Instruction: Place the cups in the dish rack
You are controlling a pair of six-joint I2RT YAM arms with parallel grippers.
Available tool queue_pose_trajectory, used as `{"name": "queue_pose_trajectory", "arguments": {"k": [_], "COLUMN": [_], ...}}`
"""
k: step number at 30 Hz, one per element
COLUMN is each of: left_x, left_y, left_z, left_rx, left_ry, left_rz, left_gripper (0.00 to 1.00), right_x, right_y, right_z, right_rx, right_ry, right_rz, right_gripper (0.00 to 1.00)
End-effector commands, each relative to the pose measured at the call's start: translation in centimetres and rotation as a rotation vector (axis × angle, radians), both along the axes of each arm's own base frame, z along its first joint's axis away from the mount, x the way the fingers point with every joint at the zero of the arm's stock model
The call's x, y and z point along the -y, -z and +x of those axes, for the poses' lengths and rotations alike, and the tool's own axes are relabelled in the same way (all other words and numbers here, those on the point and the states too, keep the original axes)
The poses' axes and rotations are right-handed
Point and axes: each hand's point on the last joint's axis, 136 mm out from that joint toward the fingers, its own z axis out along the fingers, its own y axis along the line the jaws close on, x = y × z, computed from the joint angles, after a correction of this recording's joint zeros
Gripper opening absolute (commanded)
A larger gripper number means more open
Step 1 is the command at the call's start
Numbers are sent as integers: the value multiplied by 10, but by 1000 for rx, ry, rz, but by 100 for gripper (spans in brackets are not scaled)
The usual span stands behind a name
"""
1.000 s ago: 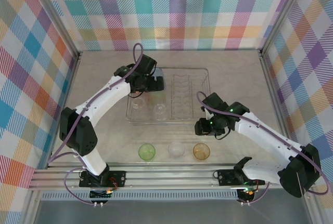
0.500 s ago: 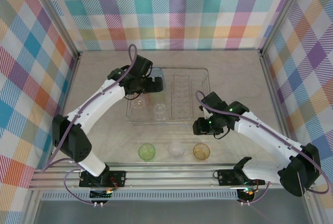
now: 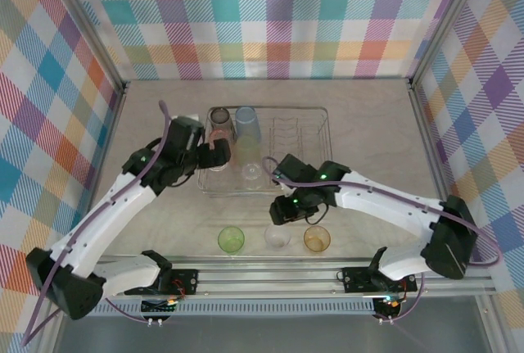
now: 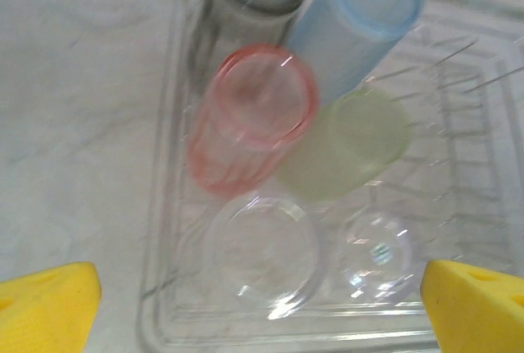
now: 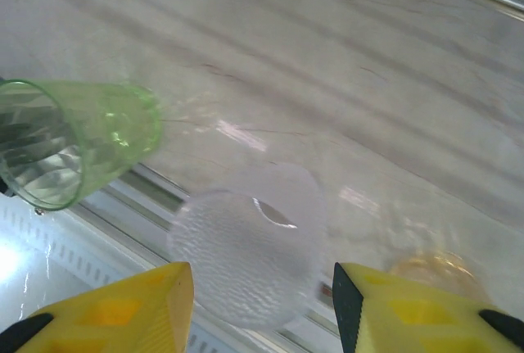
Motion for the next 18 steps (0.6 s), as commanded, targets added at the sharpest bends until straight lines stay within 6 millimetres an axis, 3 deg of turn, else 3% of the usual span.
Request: {"name": "queue_pose_trajectory", "arguments": {"k": [1, 6, 10, 18], "left_x": [-27, -42, -65, -103], "left_y": [11, 11, 7, 11], "left_z": [-17, -40, -57, -86], "left_rx": [38, 155, 264, 419], "left_ry": [-123, -202, -295, -425], "left_rz": [-12, -186, -286, -413], "left_gripper": [100, 100, 100, 100], "right_x": [-30, -63, -86, -115], "right_y": [1, 12, 18, 30], "right_z": [-4, -16, -28, -40], "right_rx": [3, -12, -31, -48], "right_ry": [-43, -119, -167, -232], "right_rz": [13, -1, 12, -15], "right_gripper": [49, 48, 48, 48]}}
